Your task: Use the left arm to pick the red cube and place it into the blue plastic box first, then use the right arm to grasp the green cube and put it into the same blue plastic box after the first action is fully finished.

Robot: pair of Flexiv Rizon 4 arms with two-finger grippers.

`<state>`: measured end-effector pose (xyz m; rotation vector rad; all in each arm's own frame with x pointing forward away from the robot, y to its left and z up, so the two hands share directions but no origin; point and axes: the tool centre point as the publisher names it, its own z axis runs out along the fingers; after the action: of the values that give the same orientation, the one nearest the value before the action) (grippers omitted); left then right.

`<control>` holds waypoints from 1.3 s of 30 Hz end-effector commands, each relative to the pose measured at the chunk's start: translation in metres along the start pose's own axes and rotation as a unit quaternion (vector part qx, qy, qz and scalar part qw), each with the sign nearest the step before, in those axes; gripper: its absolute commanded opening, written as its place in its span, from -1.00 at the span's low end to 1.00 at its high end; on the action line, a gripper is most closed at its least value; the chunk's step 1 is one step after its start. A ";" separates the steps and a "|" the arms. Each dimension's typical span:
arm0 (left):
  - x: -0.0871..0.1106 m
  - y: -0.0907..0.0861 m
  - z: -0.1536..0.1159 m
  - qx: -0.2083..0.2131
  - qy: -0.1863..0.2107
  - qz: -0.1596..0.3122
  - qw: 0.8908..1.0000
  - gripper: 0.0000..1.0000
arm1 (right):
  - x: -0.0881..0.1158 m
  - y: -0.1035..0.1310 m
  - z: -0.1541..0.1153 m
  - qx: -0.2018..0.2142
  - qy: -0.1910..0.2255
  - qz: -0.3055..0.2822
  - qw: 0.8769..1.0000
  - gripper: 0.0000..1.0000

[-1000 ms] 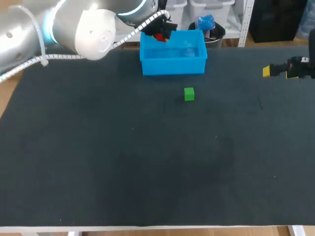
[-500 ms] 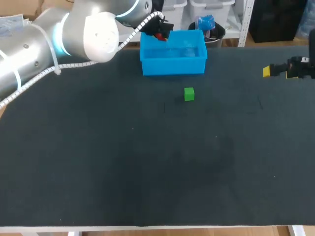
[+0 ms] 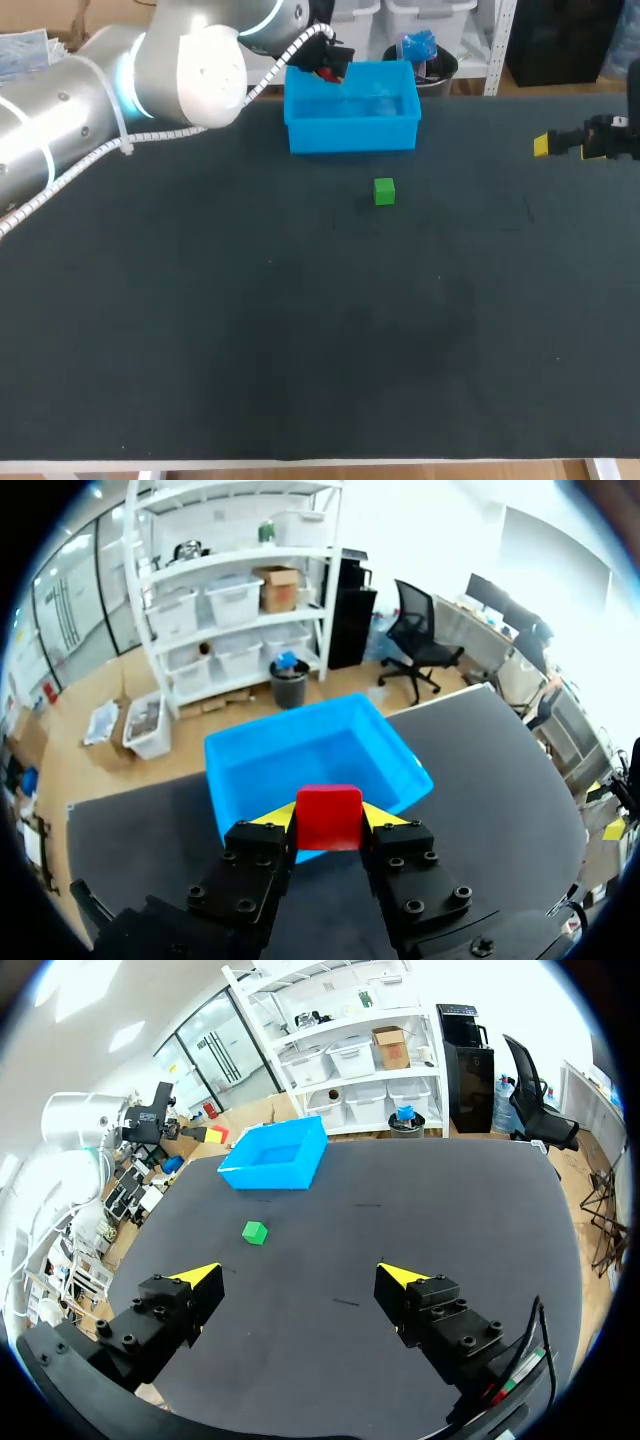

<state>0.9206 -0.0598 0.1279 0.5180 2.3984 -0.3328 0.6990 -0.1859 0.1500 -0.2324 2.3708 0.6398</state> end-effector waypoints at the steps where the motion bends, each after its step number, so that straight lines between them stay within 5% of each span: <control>1: -0.001 0.001 0.001 0.003 0.000 0.001 1.000 -1.00 | 0.000 0.000 0.000 0.001 0.000 0.000 1.000 1.00; 9: -0.001 0.001 0.001 0.003 0.000 0.001 1.000 -1.00 | 0.000 0.000 0.000 0.001 0.000 0.000 1.000 1.00; 20: -0.011 0.024 0.034 0.000 0.002 0.012 1.000 -1.00 | 0.000 0.000 0.000 0.001 0.000 0.000 1.000 1.00; 39: 0.009 0.025 0.077 0.012 0.044 0.001 0.999 -1.00 | 0.000 0.000 0.000 0.001 0.000 0.000 1.000 1.00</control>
<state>0.9549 -0.0582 0.0671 0.5486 2.4655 -0.3423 0.6990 -0.1858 0.1501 -0.2324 2.3707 0.6398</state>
